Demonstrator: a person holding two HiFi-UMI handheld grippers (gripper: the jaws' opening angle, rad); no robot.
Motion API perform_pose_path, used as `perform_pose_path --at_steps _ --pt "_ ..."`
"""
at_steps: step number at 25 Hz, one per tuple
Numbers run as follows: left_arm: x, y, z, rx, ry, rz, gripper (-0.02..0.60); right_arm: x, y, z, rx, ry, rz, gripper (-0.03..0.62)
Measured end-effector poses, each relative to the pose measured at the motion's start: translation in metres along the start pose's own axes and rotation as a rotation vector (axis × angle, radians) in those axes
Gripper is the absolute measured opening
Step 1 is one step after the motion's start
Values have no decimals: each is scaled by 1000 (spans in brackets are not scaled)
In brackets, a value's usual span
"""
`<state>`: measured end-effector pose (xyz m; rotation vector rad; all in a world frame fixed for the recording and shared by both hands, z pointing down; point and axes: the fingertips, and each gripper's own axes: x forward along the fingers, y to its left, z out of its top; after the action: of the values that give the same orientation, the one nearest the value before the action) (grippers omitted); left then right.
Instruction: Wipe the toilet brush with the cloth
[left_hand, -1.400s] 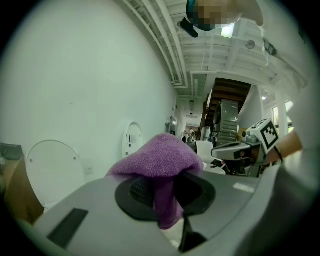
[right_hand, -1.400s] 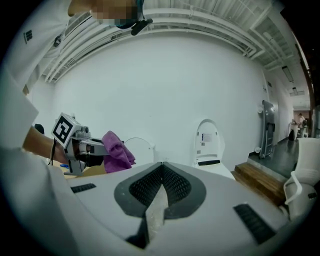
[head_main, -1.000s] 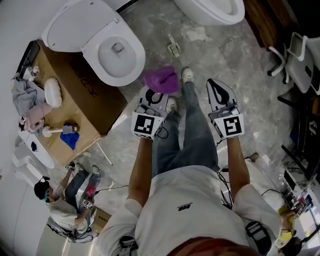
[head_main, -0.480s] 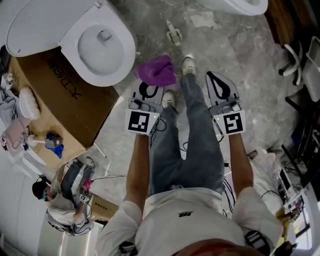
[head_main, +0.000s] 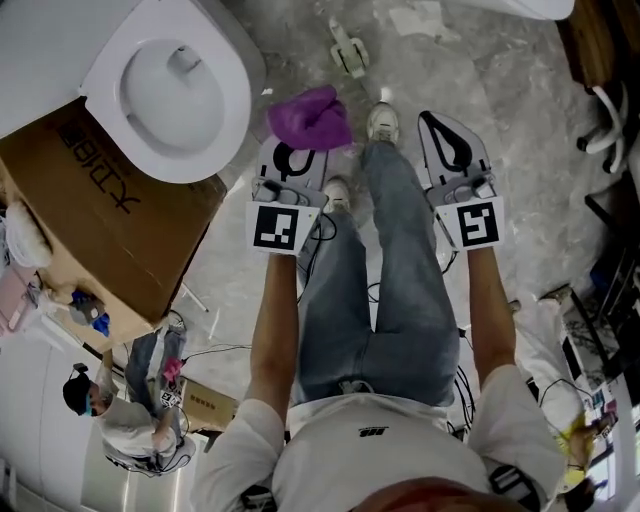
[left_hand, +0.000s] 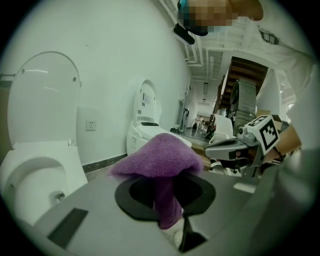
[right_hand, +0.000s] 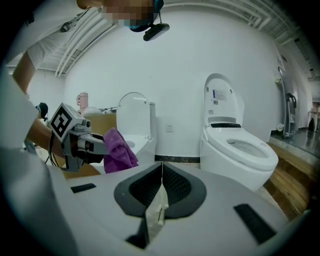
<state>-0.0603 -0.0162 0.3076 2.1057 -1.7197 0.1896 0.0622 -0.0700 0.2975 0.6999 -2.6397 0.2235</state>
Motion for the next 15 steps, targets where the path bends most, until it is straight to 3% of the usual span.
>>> perform_pose_path --at_steps 15 --pt "76 40 -119 38 24 -44 72 86 -37 -128 -69 2 55 0"
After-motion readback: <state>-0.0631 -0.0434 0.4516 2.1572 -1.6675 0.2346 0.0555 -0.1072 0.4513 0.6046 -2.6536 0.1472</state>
